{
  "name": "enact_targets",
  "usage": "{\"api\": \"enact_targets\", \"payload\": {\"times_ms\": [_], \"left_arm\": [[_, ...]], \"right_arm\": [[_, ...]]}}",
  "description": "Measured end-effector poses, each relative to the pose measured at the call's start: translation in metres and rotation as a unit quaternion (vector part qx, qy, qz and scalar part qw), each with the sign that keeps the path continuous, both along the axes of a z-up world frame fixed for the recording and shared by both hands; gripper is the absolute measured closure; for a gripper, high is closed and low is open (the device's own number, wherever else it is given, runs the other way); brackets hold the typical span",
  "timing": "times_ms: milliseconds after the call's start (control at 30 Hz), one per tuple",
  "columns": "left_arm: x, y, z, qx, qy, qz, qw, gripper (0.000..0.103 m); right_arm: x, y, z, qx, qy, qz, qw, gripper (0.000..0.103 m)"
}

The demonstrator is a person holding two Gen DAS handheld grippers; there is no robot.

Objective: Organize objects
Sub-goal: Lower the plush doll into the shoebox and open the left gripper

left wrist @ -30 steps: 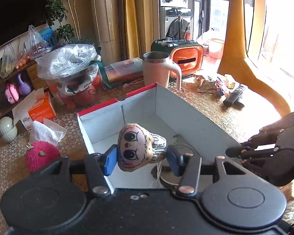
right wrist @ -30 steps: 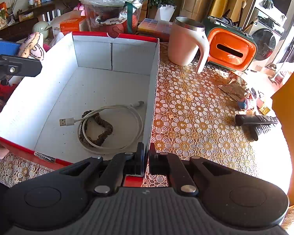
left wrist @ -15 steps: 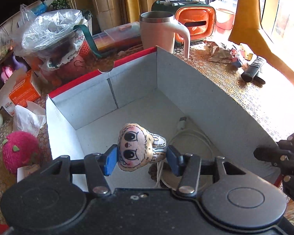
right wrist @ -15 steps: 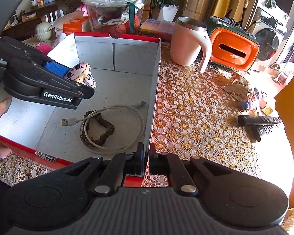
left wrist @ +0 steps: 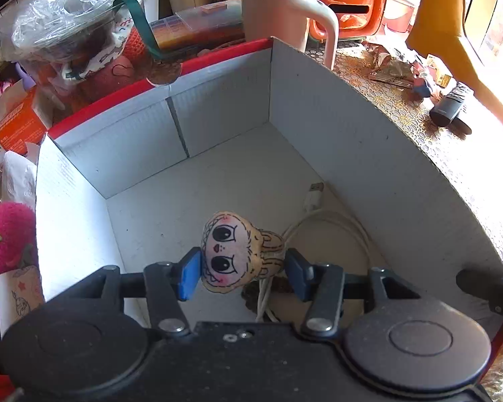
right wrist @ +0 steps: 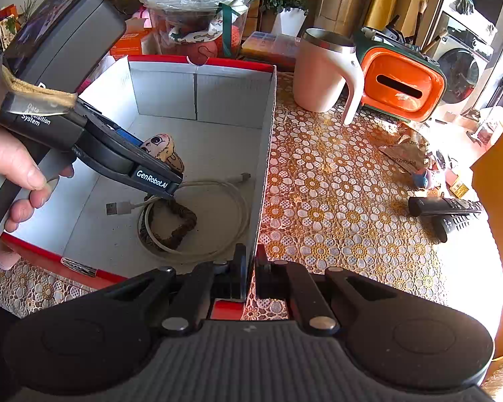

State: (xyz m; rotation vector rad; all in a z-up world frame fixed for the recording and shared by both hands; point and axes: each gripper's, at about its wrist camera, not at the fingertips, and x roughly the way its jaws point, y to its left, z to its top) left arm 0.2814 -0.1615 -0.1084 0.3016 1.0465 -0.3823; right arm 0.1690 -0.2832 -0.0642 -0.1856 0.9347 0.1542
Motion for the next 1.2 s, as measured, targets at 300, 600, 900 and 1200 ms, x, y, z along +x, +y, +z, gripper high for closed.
{"api": "enact_targets", "payload": {"times_ms": [300,600,900,1200], "left_arm": [[0.005,0.0,-0.007,0.002,0.016,0.009,0.9998,0.051],[0.008,0.002,-0.01,-0.003,0.027,0.016,0.9995,0.047],[0.006,0.001,-0.008,-0.004,0.018,0.021,0.9996,0.034],[-0.001,0.006,0.008,-0.023,0.001,0.023,0.9995,0.031]], "right_arm": [[0.0,0.001,-0.001,0.0,0.0,0.0,1.0,0.098],[-0.001,0.0,-0.001,0.002,0.001,-0.001,1.0,0.098],[-0.001,0.0,-0.002,0.003,0.001,-0.001,1.0,0.098],[-0.001,0.0,-0.002,0.002,0.001,-0.001,1.0,0.098]]}}
